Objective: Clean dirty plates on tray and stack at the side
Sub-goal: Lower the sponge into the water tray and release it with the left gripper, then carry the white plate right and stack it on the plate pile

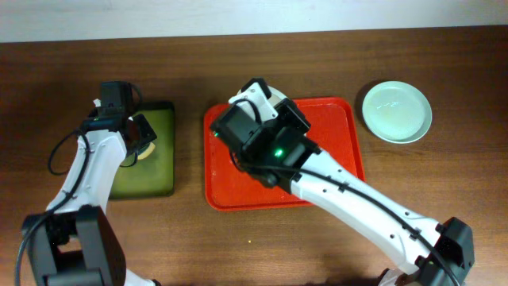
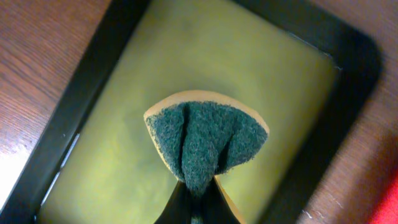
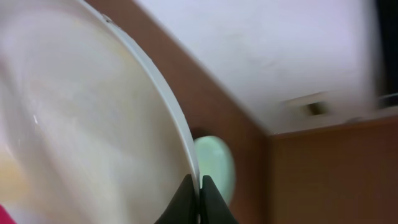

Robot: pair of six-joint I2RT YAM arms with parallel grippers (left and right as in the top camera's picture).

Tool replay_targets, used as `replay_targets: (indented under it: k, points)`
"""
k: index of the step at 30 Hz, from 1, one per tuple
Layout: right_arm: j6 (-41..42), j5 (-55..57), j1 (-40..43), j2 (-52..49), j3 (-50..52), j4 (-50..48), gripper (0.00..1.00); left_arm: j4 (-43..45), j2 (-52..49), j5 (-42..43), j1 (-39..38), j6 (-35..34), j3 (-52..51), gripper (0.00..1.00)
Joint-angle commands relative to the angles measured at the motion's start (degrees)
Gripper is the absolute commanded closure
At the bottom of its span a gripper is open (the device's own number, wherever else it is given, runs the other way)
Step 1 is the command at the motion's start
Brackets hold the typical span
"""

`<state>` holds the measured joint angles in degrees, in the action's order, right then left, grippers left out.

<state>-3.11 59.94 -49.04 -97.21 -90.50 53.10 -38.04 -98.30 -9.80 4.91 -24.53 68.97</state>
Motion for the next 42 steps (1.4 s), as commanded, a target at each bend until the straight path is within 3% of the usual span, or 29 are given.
replay_targets:
  k: [1, 6, 9, 13, 17, 19, 22, 23, 26, 29, 32, 34, 36, 38, 40, 42]
  points:
    - [-7.1, 14.99, -2.36, 1.01, -0.96, -0.39, 0.96, 1.44, -4.28, -4.85, 0.31, -1.6, -0.59, 1.0]
    - [-10.03, 15.76, -2.75, 1.01, -0.96, -0.39, 0.96, 2.08, -7.91, -5.01, 0.33, -1.57, -0.59, 0.99]
    - [-10.19, 15.76, -2.75, 1.01, -0.96, -0.37, 0.96, 2.27, -8.07, -4.85, 0.42, -1.57, -0.5, 0.78]
    - [-10.19, 15.76, -2.73, 1.01, -0.96, -0.37, 0.96, 0.76, -6.8, -1.95, 0.42, -1.53, 1.4, 0.77]
    - [-10.27, 15.8, -2.73, 1.01, -0.96, -0.37, 0.96, -3.13, -2.69, -1.99, 0.42, -1.53, 4.2, 0.64]
    - [-11.67, 15.78, -2.75, 1.01, -0.96, -0.37, 0.96, -4.24, 0.46, -1.95, 0.42, -1.53, 4.85, 0.5]
    - [-11.32, 15.19, -2.75, 1.01, -0.96, -0.35, 0.96, -5.2, 5.57, -0.85, 0.42, -1.53, 4.87, 0.18]
    - [-9.75, 12.85, -2.75, 1.01, -0.9, -0.35, 0.96, -5.62, 7.13, -0.37, 0.42, -1.55, 4.87, 0.0]
    - [-3.19, -6.21, -0.94, 0.9, 0.2, 0.04, 0.96, -7.19, 8.79, -0.28, 0.42, -1.55, 4.87, 0.01]
    - [-3.5, -14.51, 2.93, -0.46, 2.73, -0.17, 0.96, -10.14, 8.66, 0.42, 0.42, -1.55, 4.85, 0.01]
    - [-5.81, -5.4, 4.87, -1.53, 2.97, 2.58, 0.96, -11.56, 8.66, 1.25, 0.42, -1.53, 4.85, 0.01]
    - [-1.14, 9.92, 5.33, -0.85, 2.84, 1.53, 0.96, -11.56, 8.66, 1.22, 0.42, -1.55, 4.85, 0.01]
    - [2.71, 13.77, 5.86, 0.28, 2.75, -0.74, 0.96, -11.56, 8.66, 1.22, 0.42, -1.55, 4.85, 0.01]
    - [3.3, -0.63, 6.78, 0.87, 2.78, -1.29, 0.96, -11.54, 8.66, 1.7, 0.42, -1.55, 4.85, 0.01]
    - [-4.02, -18.71, 8.57, 0.0, 3.78, -1.16, 0.96, -11.54, 8.66, 1.64, 0.42, -1.55, 4.85, 0.01]
    - [-6.36, -20.85, 10.93, -1.44, 6.08, -1.16, 0.96, -11.56, 8.66, 1.64, 0.42, -1.55, 4.85, 0.01]
